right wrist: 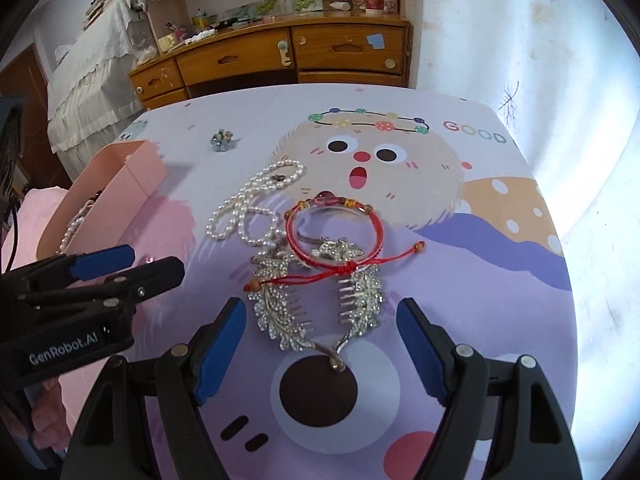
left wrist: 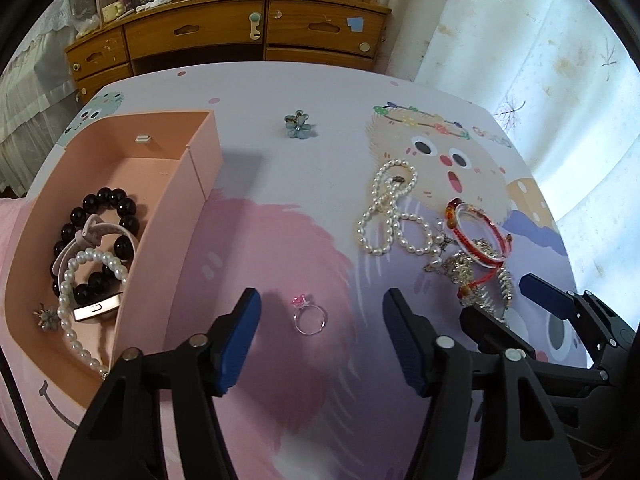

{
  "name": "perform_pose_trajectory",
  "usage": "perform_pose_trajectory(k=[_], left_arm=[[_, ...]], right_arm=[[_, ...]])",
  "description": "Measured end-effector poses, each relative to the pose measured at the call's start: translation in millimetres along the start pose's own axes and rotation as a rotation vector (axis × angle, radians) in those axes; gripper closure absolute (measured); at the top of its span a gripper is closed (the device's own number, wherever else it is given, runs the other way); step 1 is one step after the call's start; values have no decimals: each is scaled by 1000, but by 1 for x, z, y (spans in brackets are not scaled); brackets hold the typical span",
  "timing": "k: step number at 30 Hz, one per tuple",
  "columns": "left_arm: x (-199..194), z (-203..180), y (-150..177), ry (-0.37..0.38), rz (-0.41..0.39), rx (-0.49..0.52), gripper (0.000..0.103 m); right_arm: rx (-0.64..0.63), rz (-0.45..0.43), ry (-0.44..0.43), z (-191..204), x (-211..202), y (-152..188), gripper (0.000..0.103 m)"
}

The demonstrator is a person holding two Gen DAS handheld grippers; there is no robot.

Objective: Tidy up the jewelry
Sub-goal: 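Grasp the pink-stone ring with the left tool while the right tool grasps the gold leaf clip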

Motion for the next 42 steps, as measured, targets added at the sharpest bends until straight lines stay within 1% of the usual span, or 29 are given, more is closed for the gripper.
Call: perform_pose_trajectory(k=[2,3,5,6,7,9,10,13,16,17,18,22,26,32,35,39,42], left_arm=[[1,-1,0,-17,-5,7,50],[1,-2,0,-21,-5,15,55],[2,-3,0,-30,-9,26,61],[2,-4,0,-31,-14,30,68],[1,-3,0,-28,-22,24,72],[1,0,1,-17,-33,-3,77],[0,2,1,-13,-37,-16,83],[1,7,2,-28,-41,-21,92],[1,7,2,-40,-39,1,95],[1,6,2,-42,-38,5,95],[2,6,2,-43,-37,6,95],[0,6,0,-28,-29,0,97],[-8,4,-2,-3,-56,7,97],[-20,2,-4,28,-68,23,97],[-30,3,-6,39,-85,34,97],[-47,8,-9,61,-111,50,97],[-57,15,-10,84,-114,53,97]], right_arm=[[-13,9,19,1,4,1,25],[-28,0,24,2,4,0,25],[-55,7,44,4,6,1,25],[-65,-2,52,5,7,1,25],[-62,-6,48,5,7,1,25],[-63,-16,48,5,7,1,25],[-64,-20,46,5,7,1,25],[-67,-31,45,5,6,2,25],[-68,-37,43,5,6,2,25],[-69,-39,42,5,6,2,29],[-73,-45,39,6,5,1,36],[-70,-27,37,6,5,0,36],[-59,-1,23,6,5,-1,36],[-29,36,14,4,4,-1,36],[-1,49,2,6,3,0,36],[65,65,-23,10,-2,3,37],[101,73,-38,18,-7,5,37]])
Point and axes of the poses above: each gripper's, at about its wrist camera, not at the fingertips, and x roughly the way its jaws point, z to its left, y to its underside, the point moved 4 cm from there along x, roughly the way its jaws point
